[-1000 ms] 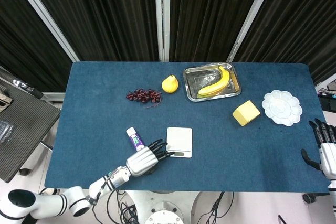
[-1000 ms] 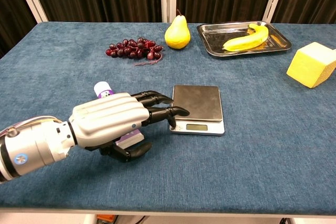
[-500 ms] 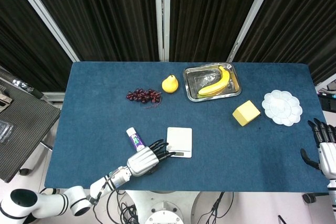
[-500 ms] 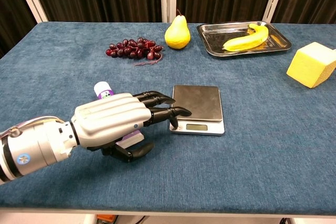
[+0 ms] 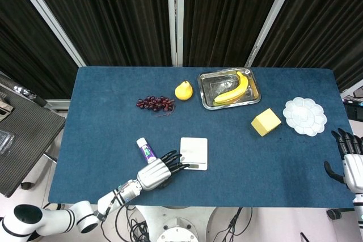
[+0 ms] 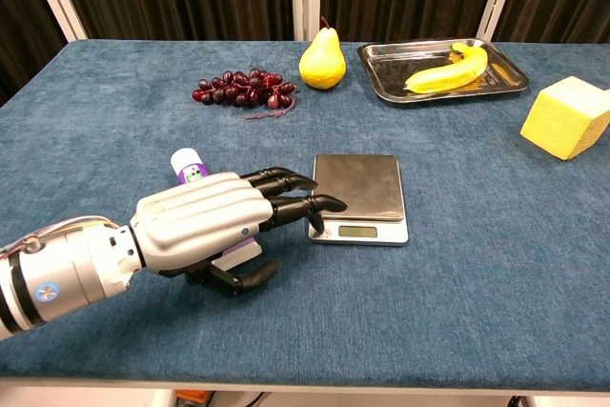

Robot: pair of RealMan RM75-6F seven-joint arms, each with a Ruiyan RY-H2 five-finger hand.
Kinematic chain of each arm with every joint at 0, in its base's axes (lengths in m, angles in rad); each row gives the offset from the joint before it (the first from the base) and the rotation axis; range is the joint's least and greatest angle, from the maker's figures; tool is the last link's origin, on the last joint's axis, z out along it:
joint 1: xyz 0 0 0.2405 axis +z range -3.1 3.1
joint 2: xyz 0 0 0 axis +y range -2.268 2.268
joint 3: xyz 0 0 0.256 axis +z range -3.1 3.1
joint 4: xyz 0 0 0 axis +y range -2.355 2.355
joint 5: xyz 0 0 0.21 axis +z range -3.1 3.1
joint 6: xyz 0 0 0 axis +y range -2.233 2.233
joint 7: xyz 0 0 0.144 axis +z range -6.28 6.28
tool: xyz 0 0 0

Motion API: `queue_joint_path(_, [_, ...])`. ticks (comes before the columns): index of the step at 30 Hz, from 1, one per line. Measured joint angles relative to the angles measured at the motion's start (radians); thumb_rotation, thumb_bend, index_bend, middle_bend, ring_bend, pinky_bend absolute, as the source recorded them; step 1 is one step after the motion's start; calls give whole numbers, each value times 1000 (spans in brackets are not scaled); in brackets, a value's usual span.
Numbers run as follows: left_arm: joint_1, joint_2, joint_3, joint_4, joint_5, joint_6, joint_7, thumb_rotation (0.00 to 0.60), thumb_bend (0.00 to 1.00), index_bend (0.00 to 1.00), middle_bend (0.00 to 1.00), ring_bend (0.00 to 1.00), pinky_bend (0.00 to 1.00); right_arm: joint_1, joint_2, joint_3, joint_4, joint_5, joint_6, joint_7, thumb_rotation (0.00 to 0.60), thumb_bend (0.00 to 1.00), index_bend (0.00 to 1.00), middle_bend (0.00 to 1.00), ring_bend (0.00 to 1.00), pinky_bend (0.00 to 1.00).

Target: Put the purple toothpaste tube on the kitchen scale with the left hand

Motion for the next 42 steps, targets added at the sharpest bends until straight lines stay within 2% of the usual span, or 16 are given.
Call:
queue_joint_path(30, [-1, -57, 32, 74, -4, -30, -38, 600, 544, 55, 229, 0, 0, -6, -12, -9, 19, 5, -12, 4, 600, 294, 0, 0, 0, 0])
queue_joint_path(37, [-4, -47, 24, 62, -7, -26, -29, 600, 544, 54, 215, 0, 0, -7, -12, -9, 17, 2, -8, 7, 600, 294, 0, 0, 0, 0])
queue_joint_path(42, [-6, -4, 3, -7, 3, 25, -19, 600, 544, 55, 192, 0, 0, -9, -8, -7, 15, 1, 0, 12, 600, 295, 0, 0, 0, 0])
